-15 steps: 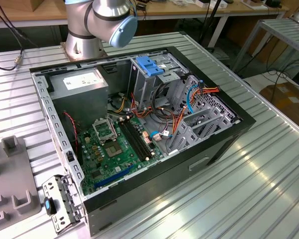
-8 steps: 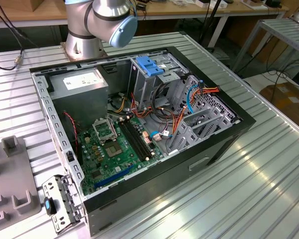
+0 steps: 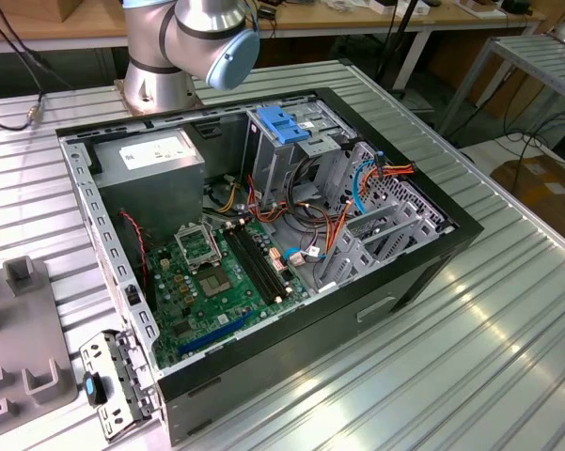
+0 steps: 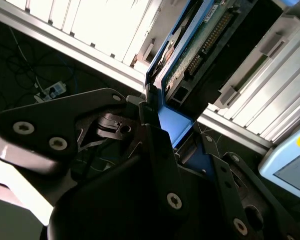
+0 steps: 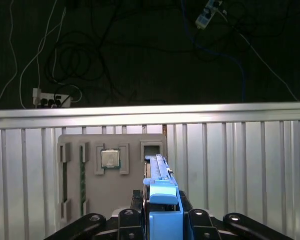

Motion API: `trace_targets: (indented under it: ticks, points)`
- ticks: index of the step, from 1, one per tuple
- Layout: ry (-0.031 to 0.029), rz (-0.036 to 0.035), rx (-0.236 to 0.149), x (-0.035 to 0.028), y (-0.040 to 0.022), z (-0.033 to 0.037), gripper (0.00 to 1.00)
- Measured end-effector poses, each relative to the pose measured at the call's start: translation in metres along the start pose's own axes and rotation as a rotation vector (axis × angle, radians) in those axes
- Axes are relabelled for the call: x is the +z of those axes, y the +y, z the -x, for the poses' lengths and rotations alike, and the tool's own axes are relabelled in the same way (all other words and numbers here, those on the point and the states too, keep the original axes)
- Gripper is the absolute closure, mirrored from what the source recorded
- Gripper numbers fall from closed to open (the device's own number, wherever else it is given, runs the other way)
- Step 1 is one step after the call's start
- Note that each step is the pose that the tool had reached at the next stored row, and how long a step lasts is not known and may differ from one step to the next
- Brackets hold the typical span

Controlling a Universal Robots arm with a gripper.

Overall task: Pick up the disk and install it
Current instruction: 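Pick up the disk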

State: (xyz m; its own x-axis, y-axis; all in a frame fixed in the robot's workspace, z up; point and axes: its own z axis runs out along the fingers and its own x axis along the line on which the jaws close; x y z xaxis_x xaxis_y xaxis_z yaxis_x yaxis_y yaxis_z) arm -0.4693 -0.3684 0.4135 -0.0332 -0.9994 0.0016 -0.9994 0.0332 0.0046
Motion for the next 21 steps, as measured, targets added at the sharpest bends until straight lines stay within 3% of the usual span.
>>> trace_targets:
  ticks: [8,14,21]
  points:
    - [-0.0001,0.0006,0.000,-0.0097,0.0001,0.0000,0.63]
    - [-0.0001,0.0011,0.000,-0.0205,0.0001,-0.0001,0.63]
    - [0.0001,0.0011,0.000,-0.0225,0.0001,0.0000,0.63]
